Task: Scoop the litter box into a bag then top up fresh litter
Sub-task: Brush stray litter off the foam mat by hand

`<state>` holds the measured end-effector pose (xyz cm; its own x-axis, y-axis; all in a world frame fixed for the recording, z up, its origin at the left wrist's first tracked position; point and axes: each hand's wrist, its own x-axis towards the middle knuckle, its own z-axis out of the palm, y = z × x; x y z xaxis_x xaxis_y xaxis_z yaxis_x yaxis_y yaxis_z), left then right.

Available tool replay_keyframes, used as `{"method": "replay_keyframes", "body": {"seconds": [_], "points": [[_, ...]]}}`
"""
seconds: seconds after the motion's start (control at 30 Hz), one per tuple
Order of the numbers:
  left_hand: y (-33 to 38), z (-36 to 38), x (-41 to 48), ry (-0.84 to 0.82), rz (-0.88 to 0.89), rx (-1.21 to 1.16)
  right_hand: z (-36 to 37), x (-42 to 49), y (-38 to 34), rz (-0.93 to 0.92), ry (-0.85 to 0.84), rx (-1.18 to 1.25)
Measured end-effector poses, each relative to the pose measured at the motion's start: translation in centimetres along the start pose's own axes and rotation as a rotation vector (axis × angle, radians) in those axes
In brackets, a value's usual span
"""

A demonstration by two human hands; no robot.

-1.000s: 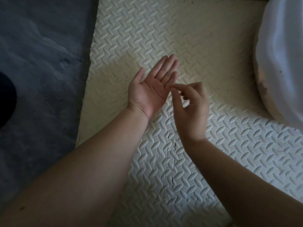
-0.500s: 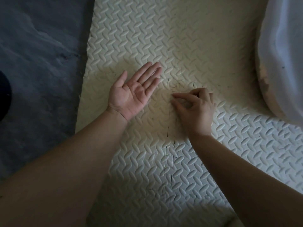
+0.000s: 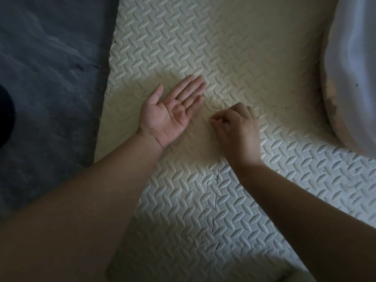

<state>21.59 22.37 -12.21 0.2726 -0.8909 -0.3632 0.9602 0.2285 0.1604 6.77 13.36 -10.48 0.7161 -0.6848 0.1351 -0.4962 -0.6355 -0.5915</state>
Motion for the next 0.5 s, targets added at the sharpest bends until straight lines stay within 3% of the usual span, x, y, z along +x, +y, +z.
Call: {"method": "replay_keyframes", "body": {"seconds": [0.1, 0.2, 0.5], "points": [[-1.2, 0.8, 0.5, -0.002, -0.017, -0.036, -0.2, -0.6, -2.4, -0.088, 0.062, 0.132], [-2.6, 1.8, 0.7, -0.034, -0.053, -0.075, -0.1, -0.9, -3.7, -0.055, 0.086, 0.203], [-3.9, 3.9, 1.0, -0.086, -0.095, -0.008, -1.1, -0.5, -3.1, -0.055, 0.136, 0.162]]}}
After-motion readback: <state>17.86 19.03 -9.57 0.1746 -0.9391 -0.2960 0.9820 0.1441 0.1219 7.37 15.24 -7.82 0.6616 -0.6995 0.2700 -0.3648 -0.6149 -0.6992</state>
